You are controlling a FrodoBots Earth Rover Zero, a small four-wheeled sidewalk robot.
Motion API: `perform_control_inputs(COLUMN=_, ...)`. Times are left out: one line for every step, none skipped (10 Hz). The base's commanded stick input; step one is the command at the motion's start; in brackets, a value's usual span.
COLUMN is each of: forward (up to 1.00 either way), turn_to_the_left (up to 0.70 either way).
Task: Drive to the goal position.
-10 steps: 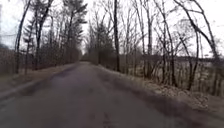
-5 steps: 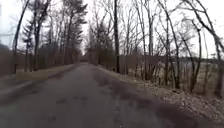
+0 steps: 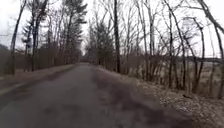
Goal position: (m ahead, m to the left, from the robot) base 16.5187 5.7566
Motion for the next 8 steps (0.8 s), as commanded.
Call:
perform_control_inputs(forward=0.85, turn_to_the_left=0.34)
perform_control_inputs(forward=0.85, turn_to_the_left=0.34)
perform_control_inputs(forward=0.85, turn_to_the_left=0.34)
perform_control_inputs(forward=0.85, turn_to_the_left=0.0)
perform_control_inputs(forward=0.85, turn_to_the_left=0.0)
perform_control_inputs(forward=0.85, turn_to_the_left=0.0)
perform_control_inputs(forward=0.85, turn_to_the_left=0.0)
perform_control_inputs(forward=0.85, turn_to_the_left=0.0)
